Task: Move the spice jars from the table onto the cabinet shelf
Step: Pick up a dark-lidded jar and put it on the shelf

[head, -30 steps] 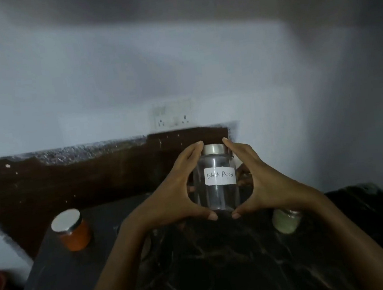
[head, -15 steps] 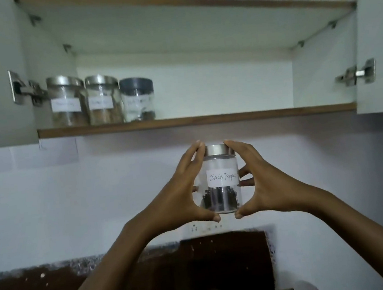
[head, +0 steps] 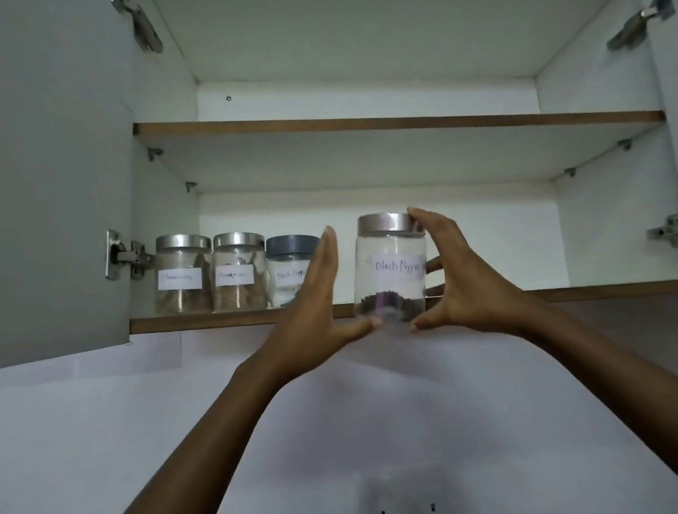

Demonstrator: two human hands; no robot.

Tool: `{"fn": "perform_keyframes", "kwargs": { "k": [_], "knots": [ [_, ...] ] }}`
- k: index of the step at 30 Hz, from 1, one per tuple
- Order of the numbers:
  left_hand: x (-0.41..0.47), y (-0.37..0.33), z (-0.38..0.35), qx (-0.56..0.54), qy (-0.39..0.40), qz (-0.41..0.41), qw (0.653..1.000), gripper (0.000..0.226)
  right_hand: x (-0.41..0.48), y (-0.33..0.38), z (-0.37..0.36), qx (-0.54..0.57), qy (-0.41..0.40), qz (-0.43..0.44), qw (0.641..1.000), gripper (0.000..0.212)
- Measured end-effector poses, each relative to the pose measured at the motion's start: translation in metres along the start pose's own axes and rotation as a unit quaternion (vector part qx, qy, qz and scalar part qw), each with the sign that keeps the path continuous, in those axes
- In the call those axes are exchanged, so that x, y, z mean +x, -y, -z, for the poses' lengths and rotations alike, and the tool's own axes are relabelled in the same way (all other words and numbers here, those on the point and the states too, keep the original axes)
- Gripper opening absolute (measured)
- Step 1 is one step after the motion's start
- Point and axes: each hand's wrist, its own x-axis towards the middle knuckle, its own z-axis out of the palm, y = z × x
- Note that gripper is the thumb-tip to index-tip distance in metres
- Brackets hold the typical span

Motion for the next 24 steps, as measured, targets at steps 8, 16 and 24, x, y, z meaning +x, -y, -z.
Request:
{"fn": "perform_keyframes", "kwargs": {
  "k": [8, 16, 24],
  "knots": [
    [0.006, 0.071, -0.034, 0.226, -0.072, 0.106, 0.966, 0.104, 0.059, -0.037, -0.035, 0.009, -0.003, -0.048, 0.999, 0.126],
    [-0.001, 0.091, -0.042, 0.292, -0.060, 0.073, 0.952, 0.104, 0.085, -0.057, -0.051, 0.044, 0.050, -0.103, 0.993, 0.124],
    [0.000, 0.095, -0.047, 0.299, -0.070, 0.069, 0.949, 0.104, 0.096, -0.061, -0.073, 0.107, 0.016, -0.135, 0.985, 0.111]
  ]
}}
